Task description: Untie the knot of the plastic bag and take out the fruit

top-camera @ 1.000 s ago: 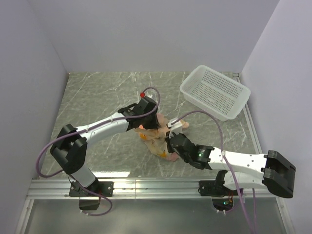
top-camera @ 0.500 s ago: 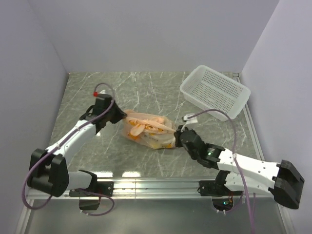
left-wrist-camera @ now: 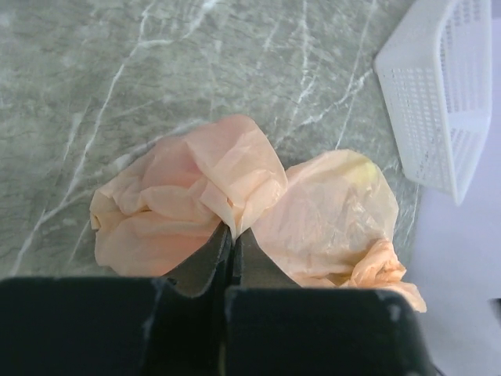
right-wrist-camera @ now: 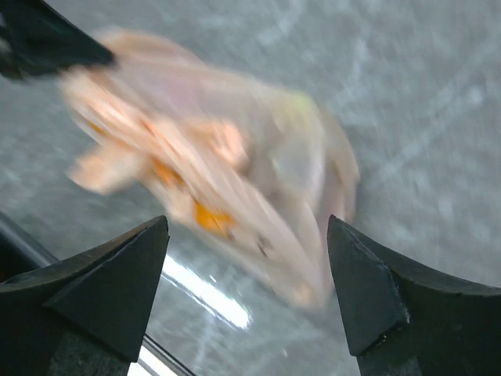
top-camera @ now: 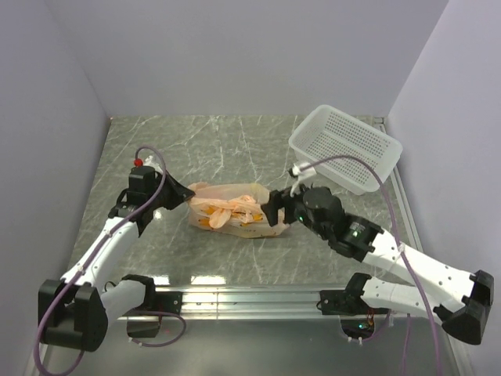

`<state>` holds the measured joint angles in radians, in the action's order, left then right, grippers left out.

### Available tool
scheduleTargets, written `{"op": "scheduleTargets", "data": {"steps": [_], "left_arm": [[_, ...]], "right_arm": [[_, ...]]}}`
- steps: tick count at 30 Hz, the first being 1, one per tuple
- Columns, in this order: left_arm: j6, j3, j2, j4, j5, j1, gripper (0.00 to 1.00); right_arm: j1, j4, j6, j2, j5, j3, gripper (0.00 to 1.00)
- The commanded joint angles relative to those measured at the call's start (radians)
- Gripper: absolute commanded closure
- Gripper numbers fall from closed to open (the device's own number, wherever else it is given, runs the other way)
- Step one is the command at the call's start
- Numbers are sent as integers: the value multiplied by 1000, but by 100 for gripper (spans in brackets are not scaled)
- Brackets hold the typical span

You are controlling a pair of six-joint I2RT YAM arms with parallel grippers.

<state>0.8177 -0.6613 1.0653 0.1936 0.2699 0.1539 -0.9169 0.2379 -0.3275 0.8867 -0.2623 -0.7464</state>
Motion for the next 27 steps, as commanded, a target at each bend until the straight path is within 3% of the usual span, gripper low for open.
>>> {"op": "scheduleTargets", "data": {"steps": [1, 6, 12, 15, 16, 19, 22, 27], "left_arm": [[-77, 0, -67, -10, 32, -1, 99], [-91, -12, -102, 15, 17, -1, 99], [-97, -9, -108, 9, 15, -1, 100], [-97, -15, -102, 10, 11, -1, 100], [-97, -17, -103, 13, 8, -1, 100], [-94, -40, -99, 58, -99, -4, 100], [-62, -58, -88, 86, -158, -52, 99], [18, -116, -1, -15, -43, -152, 99]], "right_arm": [[-22, 54, 146, 140, 49, -189, 11], [-22, 61, 168, 331, 113, -303, 14], [-30, -1, 139, 449, 222, -280, 19], [-28, -21, 125, 466, 203, -248, 36], [-27, -26, 120, 459, 180, -237, 62], [21, -15, 78, 391, 46, -188, 97], [102, 9, 30, 260, -23, -127, 100], [268, -61, -64, 28, -23, -5, 100]]}}
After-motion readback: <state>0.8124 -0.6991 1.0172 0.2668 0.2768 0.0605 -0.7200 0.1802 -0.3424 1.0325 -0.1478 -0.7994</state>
